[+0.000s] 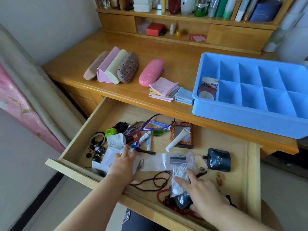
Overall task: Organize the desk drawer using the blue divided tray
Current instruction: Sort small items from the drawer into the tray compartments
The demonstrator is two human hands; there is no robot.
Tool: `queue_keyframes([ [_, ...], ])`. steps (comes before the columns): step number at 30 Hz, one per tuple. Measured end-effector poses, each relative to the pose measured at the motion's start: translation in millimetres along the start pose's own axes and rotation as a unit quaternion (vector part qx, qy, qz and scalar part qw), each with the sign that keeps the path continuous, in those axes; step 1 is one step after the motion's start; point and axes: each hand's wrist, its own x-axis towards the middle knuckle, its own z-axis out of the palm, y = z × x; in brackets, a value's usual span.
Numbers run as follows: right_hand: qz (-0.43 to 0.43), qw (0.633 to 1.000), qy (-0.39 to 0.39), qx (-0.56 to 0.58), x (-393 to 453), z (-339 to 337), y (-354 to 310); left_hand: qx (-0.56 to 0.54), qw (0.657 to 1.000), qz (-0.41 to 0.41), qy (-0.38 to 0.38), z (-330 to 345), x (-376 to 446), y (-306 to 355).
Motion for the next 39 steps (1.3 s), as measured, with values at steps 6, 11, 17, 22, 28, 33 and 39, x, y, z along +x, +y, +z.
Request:
queue_keyframes([
  [6,0.029,0.988,0.128,0.078,17,-6,3,-0.090,0.996,-0.007,0.029,-20,8,-31],
  [11,0.162,0.861,0.138,0.462,23,-26,36,-0.527,0.847,-0.062,0.036,-54,11,-62],
  [17,0.121,0.874,0.193,0.429,-6,-46,67,-0.520,0.852,-0.010,0.055,-65,2,-51],
  [22,0.003,0.991,0.061,0.119,-20,-27,49,-0.254,0.956,0.144,0.009,-15,-16,12],
  [28,0.017,0.980,0.052,0.192,-15,-23,34,-0.165,0.968,0.179,-0.064,-4,-16,12],
  [33,0.100,0.915,0.062,0.387,-4,-32,37,-0.246,0.965,0.069,0.056,-35,-5,-36],
  [39,0.201,0.859,0.100,0.461,2,-24,57,-0.252,0.944,-0.174,0.126,-38,46,-107],
])
